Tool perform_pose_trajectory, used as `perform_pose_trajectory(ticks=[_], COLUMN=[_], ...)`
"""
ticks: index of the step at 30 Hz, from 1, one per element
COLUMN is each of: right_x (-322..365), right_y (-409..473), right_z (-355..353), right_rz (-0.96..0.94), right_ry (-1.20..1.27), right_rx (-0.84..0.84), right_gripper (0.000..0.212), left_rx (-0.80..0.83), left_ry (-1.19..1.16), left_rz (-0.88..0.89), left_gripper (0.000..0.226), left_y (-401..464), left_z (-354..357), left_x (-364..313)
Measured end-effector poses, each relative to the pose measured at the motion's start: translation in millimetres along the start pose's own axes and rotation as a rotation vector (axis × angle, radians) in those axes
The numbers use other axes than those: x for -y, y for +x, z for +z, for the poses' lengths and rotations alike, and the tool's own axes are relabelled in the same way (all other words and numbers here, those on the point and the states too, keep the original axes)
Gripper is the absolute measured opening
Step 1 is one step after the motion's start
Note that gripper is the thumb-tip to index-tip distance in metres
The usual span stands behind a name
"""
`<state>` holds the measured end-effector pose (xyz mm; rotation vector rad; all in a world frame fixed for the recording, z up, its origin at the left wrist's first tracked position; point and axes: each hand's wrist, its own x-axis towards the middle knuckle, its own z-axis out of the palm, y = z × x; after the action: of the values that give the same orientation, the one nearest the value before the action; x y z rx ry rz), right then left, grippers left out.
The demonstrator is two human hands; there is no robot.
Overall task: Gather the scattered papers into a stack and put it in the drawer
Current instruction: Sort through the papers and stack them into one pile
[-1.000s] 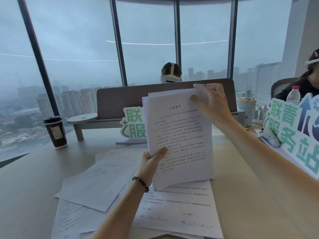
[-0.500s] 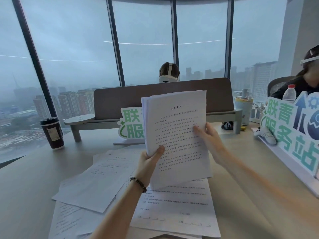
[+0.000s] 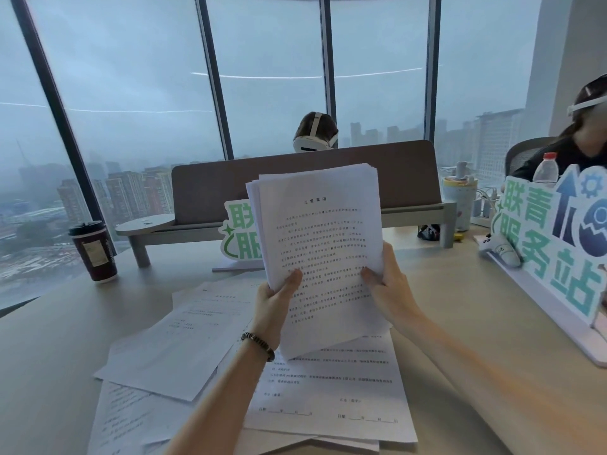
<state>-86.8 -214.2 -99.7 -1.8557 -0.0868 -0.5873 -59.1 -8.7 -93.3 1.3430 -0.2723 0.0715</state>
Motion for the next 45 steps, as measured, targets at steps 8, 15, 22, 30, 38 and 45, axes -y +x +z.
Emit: perform_pose_trajectory(ticks=[8, 15, 22, 30, 38, 45], right_x=[-8.8, 0.1, -5.0, -12.2, -23.6, -25.9], right_y=[-6.2, -0.4, 6.3, -0.7, 8.6, 8.0], right_z=[9.8, 4.3, -7.9, -14.2, -12.4, -16.9], right_rz=[0.090, 0.122, 0.253, 0.265, 0.644, 0.726], right_ry=[0.035, -0.035, -0.532, -0.901, -0.024, 0.116], right_rx=[0.035, 0.071, 0.175, 0.264, 0.129, 0.010], right_gripper=[0.024, 0.039, 0.037, 0.040, 0.071, 0.049], left_rx=[0.004, -0.007, -0.115, -0.088, -0.088, -0.136], left_ry=[0.110, 0.406, 0.534, 0.914, 0.916, 0.564], left_rz=[0.048, 0.037, -0.220, -0.476, -0.489, -0.505], left_gripper=[0.012, 0.031, 0.028, 0.041, 0.043, 0.047], left_y=[1.5, 14.1, 42.4, 51.0, 52.3, 58.2], left_z=[-6.2, -12.1, -46.3, -75.3, -64.9, -78.8], left_x=[4.4, 1.2, 8.2, 24.8, 29.7, 29.5])
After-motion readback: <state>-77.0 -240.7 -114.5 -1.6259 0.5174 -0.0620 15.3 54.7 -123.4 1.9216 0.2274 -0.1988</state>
